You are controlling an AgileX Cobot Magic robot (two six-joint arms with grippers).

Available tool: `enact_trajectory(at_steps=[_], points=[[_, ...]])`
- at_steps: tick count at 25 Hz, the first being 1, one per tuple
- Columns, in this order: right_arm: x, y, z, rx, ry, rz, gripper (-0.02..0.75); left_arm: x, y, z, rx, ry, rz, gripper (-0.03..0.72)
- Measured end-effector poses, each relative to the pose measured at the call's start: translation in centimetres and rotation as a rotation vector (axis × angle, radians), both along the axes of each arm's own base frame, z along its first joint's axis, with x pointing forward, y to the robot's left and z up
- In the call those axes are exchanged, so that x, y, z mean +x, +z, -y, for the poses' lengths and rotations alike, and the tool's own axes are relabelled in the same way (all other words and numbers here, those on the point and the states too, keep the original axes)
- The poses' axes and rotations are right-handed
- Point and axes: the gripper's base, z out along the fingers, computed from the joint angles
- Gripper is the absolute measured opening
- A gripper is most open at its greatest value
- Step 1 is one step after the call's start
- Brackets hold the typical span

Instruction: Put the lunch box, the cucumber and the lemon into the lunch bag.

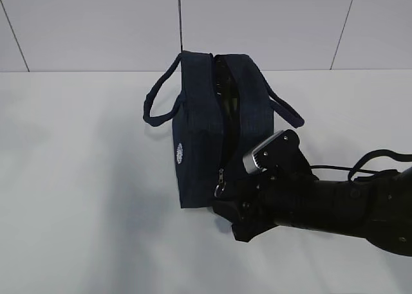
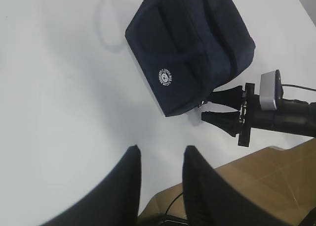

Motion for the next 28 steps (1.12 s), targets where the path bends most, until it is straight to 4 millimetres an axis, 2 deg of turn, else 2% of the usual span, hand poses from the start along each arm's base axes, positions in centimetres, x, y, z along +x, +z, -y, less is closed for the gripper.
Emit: enact_trajectory(at_steps=[12,16,28], points=[[-0.1,-1.6,-0.3,0.013,0.025,-0.023,0.466,0.0,0.0,0.0,0.000,0.001,0.002,0.208],[0.0,-1.4,-0.4,0.047,0.025,-0.005,0.466,0.0,0.0,0.0,0.000,0.001,0.003,0.208],[1.6,-1.8,-1.1,0.096,-0.009,0.017,0.467,0.0,0.0,0.0,-0.001,0.002,0.004,0.208]])
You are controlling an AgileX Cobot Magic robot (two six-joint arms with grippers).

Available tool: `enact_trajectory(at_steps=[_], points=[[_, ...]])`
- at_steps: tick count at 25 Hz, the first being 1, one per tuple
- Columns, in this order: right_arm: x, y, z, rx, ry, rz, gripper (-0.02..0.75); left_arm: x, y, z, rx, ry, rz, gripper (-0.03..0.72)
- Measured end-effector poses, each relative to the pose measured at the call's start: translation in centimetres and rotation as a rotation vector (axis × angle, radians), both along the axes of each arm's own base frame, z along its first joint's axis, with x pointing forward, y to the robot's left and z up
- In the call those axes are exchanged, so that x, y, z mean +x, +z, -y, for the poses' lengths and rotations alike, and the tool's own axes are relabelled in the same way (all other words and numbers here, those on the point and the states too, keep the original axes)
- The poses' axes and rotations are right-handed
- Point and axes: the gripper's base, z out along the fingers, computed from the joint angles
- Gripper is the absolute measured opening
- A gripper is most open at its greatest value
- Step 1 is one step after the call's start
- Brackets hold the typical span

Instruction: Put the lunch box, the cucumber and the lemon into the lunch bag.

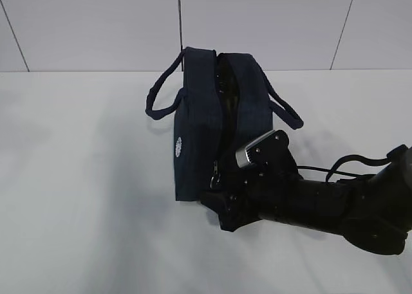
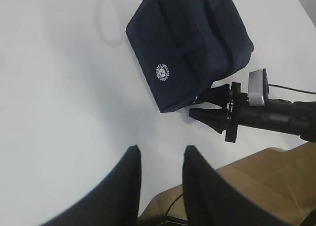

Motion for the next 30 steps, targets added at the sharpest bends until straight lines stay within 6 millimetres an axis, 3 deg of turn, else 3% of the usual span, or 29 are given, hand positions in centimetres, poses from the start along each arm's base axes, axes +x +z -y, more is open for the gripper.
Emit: enact_trajectory(at_steps=[10,18,30], points=[[0.9,0.9,-0.2,0.083,-0.058,0.048,0.466,0.0,0.0,0.0,0.000,0.000,0.000,0.208],[1.1,-0.3,-0.4,0.085,-0.045,0.034,0.467,0.0,0.0,0.0,0.000,0.000,0.000,0.208],[1.9,-0.4,-1.1,0.106,-0.009,0.068,0.467,0.0,0.0,0.0,-0.004,-0.001,0.001,0.208]])
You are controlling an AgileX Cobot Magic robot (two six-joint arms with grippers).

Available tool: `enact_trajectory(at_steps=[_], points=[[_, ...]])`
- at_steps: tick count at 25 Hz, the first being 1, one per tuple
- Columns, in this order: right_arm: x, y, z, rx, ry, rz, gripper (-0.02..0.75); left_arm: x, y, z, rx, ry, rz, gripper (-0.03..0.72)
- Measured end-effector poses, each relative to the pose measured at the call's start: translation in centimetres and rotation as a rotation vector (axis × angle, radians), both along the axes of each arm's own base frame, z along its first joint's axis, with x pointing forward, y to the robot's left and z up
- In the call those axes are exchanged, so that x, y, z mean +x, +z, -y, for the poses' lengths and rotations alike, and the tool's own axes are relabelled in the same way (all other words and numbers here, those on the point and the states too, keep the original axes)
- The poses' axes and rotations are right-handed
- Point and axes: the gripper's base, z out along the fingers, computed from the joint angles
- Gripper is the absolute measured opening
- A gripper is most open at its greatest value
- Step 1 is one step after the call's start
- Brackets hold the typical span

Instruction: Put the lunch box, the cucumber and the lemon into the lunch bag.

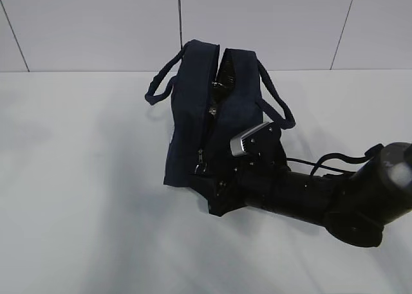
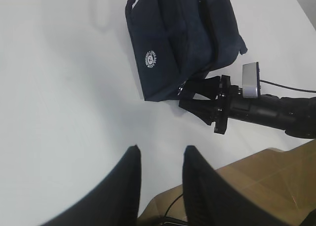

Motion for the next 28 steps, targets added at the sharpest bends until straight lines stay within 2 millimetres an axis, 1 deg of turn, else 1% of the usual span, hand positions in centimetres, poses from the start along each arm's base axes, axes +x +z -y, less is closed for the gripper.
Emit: enact_trajectory(at_steps=[6,17,19,24,28], points=[[0.4,-0.2,-0.4,0.000,0.031,0.014,0.467,0.0,0.0,0.0,0.000,0.001,0.001,0.208],[-0.2,-0.1,-1.0,0.012,0.125,0.036,0.467,0.0,0.1,0.1,-0.012,0.000,0.005,0.208],[-0.2,-0.1,-1.0,0.009,0.123,0.028,0.467,0.0,0.1,0.1,-0.016,-0.001,0.006,0.208],[0.3,-0.2,-0.6,0.005,0.051,0.001,0.467,0.0,0.2,0.2,-0.028,-0.004,0.007,0.208],[0.7,0.2,-1.5,0.012,0.087,0.015,0.467,0.0,0.2,0.2,-0.033,-0.006,0.007,0.208]])
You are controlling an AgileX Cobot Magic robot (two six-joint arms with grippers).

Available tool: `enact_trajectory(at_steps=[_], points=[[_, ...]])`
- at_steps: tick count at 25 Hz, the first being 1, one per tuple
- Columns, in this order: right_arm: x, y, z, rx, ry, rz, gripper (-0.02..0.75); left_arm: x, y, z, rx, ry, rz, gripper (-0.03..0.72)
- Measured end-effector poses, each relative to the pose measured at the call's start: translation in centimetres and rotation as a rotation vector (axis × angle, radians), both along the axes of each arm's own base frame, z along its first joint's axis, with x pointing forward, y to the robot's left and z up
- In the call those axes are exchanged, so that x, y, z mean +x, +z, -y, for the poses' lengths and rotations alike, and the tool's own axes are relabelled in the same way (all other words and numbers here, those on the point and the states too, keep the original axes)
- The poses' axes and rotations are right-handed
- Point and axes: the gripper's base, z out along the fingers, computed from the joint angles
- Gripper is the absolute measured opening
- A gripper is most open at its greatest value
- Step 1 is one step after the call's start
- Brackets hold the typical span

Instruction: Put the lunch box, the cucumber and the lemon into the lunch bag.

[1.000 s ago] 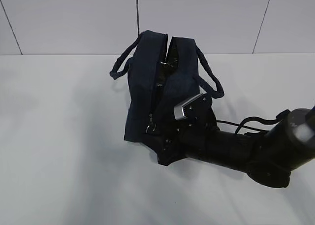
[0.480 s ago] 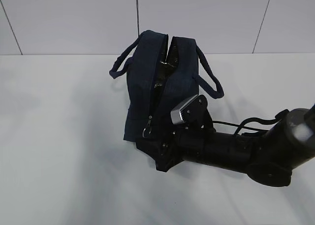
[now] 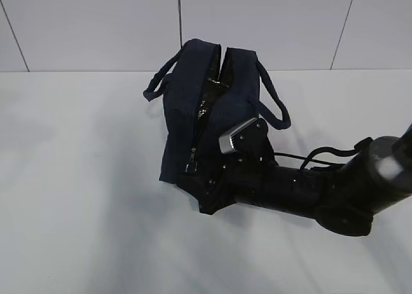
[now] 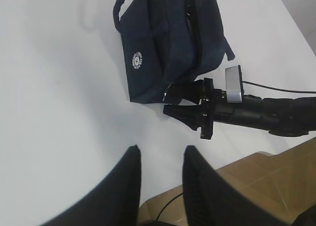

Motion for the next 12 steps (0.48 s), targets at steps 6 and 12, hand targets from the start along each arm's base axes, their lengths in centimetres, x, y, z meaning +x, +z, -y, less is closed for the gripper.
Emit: enact_trajectory(at_steps=[6,12], points=[[-0.4,0.5,-1.8,0.015,0.084,0.011,0.466,0.0,0.0,0.0,-0.001,0.000,0.000,0.208],[-0.6,0.6,-2.0,0.018,0.094,0.012,0.462,0.0,0.0,0.0,-0.001,0.000,0.000,0.208]])
